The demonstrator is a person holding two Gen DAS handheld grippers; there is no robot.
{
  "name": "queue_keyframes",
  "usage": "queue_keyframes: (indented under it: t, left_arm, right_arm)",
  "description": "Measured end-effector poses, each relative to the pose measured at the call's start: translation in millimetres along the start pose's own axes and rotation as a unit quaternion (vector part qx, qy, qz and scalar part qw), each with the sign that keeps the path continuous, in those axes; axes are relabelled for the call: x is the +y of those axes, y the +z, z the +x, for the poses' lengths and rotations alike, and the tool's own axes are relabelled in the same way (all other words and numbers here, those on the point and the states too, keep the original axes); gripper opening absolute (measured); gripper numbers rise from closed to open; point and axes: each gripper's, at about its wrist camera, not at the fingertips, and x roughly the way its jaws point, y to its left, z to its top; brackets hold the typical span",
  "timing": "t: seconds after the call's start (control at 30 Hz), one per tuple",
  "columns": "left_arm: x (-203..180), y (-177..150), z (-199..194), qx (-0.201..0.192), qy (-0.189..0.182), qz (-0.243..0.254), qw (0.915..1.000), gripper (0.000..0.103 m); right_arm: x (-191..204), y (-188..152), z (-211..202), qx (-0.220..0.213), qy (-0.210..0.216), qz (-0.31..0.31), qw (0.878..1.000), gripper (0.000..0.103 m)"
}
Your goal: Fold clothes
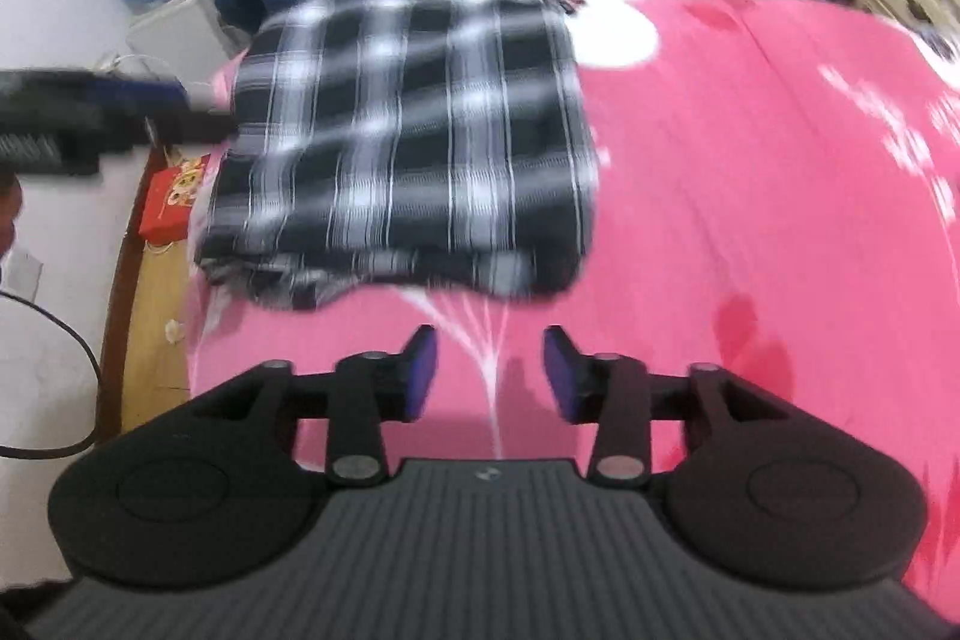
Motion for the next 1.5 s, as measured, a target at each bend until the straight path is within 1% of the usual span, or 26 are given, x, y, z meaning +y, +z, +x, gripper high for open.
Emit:
queue_keyframes:
  t: [0.07,0.1,0.17,0.23,0.3,0.43,0.47,0.53,0.63,0.7,0.77,0.83,0.9,1.1,1.27,1.5]
  left_arm:
    - [-14,3,-3,0.000,0.023,-0.024,0.9994,0.096]
    - [-21,4,-4,0.000,0.034,-0.036,0.9987,0.097]
    - [-28,3,-10,0.003,0.055,-0.059,0.9967,0.098]
    - [-33,3,-14,0.008,0.077,-0.073,0.9943,0.098]
    - [-31,0,-15,0.015,0.097,-0.091,0.9910,0.098]
    - [-22,-4,-16,0.013,0.116,-0.112,0.9869,0.098]
    - [-19,-5,-16,0.021,0.127,-0.122,0.9842,0.098]
    - [-12,-6,-13,0.044,0.138,-0.149,0.9782,0.098]
    - [4,-10,-7,0.079,0.150,-0.204,0.9641,0.098]
    - [11,-16,-5,0.093,0.166,-0.228,0.9548,0.098]
    - [18,-22,-2,0.105,0.188,-0.230,0.9490,0.098]
    - [20,-29,-1,0.110,0.216,-0.221,0.9449,0.098]
    - [21,-35,-1,0.116,0.232,-0.211,0.9424,0.098]
    - [30,-46,-1,0.135,0.245,-0.212,0.9365,0.098]
    - [34,-51,-2,0.142,0.251,-0.209,0.9345,0.098]
    - [36,-57,-1,0.149,0.261,-0.204,0.9317,0.098]
  right_arm:
    - [6,-6,-8,-0.001,-0.009,0.006,1.000,0.060]
    - [9,-10,-12,-0.002,-0.014,0.009,1.000,0.062]
    - [15,-21,-21,-0.007,-0.026,0.017,0.999,0.075]
    - [18,-24,-27,-0.010,-0.037,0.026,0.999,0.080]
    - [20,-27,-34,-0.012,-0.046,0.034,0.998,0.083]
    - [22,-30,-40,-0.021,-0.063,0.029,0.997,0.090]
    - [22,-31,-41,-0.023,-0.067,0.027,0.997,0.091]
    - [24,-31,-42,-0.022,-0.074,0.022,0.997,0.092]
    - [31,-29,-39,-0.013,-0.083,0.010,0.996,0.094]
    - [38,-27,-37,-0.005,-0.090,-0.002,0.996,0.094]
    - [44,-25,-32,0.003,-0.098,-0.012,0.995,0.094]
    - [48,-22,-28,0.006,-0.100,-0.016,0.995,0.094]
    - [50,-20,-24,0.010,-0.101,-0.014,0.995,0.094]
    - [60,-17,-13,0.030,-0.098,-0.022,0.994,0.095]
    - [70,-14,-11,0.029,-0.098,-0.033,0.994,0.095]
    - [75,-10,-9,0.028,-0.098,-0.028,0.994,0.095]
